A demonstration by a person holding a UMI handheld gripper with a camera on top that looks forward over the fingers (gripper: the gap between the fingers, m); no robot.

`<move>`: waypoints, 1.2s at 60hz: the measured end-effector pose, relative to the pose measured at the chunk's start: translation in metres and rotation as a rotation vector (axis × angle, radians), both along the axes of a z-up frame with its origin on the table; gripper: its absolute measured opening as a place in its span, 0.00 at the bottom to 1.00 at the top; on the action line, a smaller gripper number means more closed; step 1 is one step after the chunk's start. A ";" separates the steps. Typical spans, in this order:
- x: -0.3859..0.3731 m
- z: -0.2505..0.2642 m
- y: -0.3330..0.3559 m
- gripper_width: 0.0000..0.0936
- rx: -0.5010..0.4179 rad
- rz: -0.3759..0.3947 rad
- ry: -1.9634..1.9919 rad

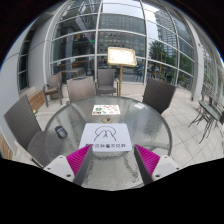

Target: Arrange mouse

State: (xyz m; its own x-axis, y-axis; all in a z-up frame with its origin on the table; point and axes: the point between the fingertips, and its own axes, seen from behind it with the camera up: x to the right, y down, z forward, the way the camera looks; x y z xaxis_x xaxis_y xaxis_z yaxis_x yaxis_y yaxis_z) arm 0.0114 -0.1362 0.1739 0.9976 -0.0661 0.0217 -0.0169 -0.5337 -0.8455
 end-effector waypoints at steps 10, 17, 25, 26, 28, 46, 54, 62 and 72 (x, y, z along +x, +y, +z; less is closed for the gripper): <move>-0.027 -0.053 -0.014 0.89 -0.118 0.026 0.004; -0.081 -0.106 -0.004 0.89 -0.191 0.065 0.029; -0.162 -0.152 0.010 0.89 -0.245 0.130 0.064; -0.171 -0.156 0.013 0.89 -0.252 0.137 0.069; -0.188 -0.163 0.020 0.90 -0.262 0.150 0.076; -0.272 -0.189 0.140 0.91 -0.285 0.174 0.094; -0.281 -0.189 0.197 0.90 -0.267 0.156 0.079; -0.282 -0.187 0.239 0.91 -0.256 0.120 0.080; -0.264 -0.188 0.273 0.79 -0.250 0.031 0.086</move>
State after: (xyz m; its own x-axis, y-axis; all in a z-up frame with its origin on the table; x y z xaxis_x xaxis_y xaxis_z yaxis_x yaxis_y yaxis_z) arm -0.2531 0.1365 -0.0146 0.9980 -0.0383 -0.0511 -0.0629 -0.7270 -0.6838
